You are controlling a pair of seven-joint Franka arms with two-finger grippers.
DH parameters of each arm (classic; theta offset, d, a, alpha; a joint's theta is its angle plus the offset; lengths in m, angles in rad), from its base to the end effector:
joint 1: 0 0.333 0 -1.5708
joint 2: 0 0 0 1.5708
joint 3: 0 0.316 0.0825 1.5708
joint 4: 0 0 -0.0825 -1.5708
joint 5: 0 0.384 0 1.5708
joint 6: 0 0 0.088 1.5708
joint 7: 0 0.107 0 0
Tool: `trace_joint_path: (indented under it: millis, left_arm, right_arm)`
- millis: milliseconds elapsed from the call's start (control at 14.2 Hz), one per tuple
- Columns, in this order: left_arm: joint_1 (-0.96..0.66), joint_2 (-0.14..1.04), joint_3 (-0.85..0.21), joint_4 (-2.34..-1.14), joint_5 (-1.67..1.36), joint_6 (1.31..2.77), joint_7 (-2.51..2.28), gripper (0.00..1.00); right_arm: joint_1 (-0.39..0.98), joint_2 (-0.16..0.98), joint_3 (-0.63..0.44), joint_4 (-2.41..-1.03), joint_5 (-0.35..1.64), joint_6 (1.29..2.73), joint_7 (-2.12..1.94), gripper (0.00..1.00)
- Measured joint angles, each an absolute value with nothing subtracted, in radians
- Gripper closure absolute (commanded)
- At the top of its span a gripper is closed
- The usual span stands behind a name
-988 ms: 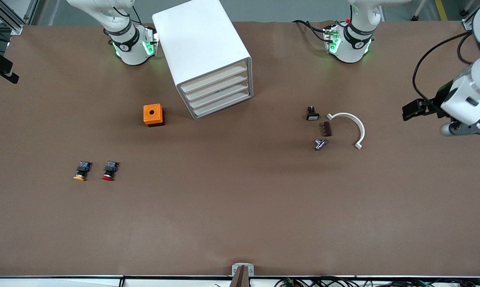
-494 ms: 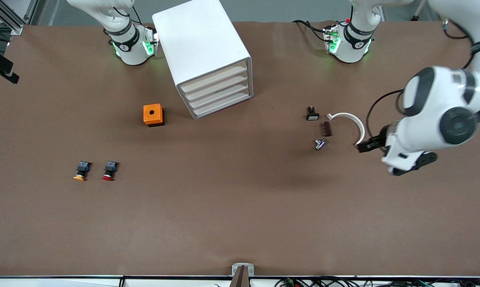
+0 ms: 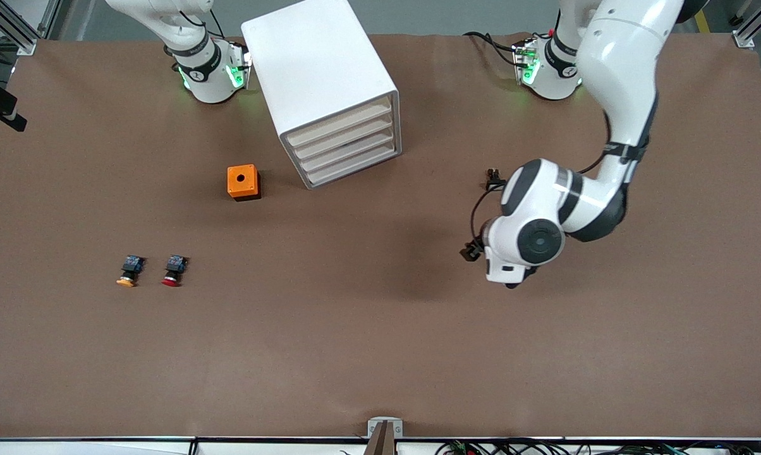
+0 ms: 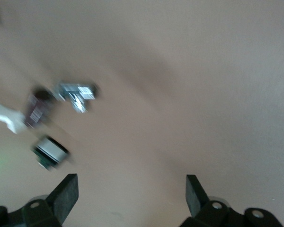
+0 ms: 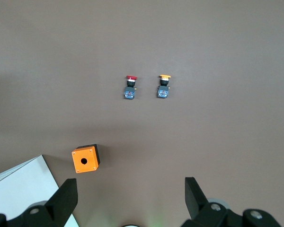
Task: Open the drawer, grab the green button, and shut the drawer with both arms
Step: 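Grasp the drawer handle of the white cabinet with the left gripper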
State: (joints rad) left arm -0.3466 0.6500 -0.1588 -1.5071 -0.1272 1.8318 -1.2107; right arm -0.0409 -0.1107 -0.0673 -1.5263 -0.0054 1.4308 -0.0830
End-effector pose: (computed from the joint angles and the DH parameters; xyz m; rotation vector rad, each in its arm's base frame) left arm 0.5909 -0.3213 0.2673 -2.7693 -1.1296 0.5630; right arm 0.5001 -0.0574 0.6913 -3.1406 0.0403 -0.0237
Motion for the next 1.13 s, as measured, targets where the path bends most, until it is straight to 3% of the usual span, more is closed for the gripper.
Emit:
trace_joint_path:
  millis: [494,1058,1129]
  left_arm:
    - [-0.501,0.745,-0.160,-1.493,-0.389,1.846,-1.693,0.00]
    - [-0.533,0.820,-0.159,-1.495,-0.775,1.836,-2.088,0.00]
    - [-0.533,0.831,-0.159,-1.495,-0.814,1.831,-2.133,0.05]
  right_arm:
    - [-0.041,-0.025,-0.071,-1.531,-0.007,1.462,-0.083,0.00]
    - [-0.047,0.037,-0.079,-1.530,-0.010,1.498,-0.083,0.00]
    - [-0.048,0.045,-0.079,-1.530,-0.012,1.498,-0.083,0.00]
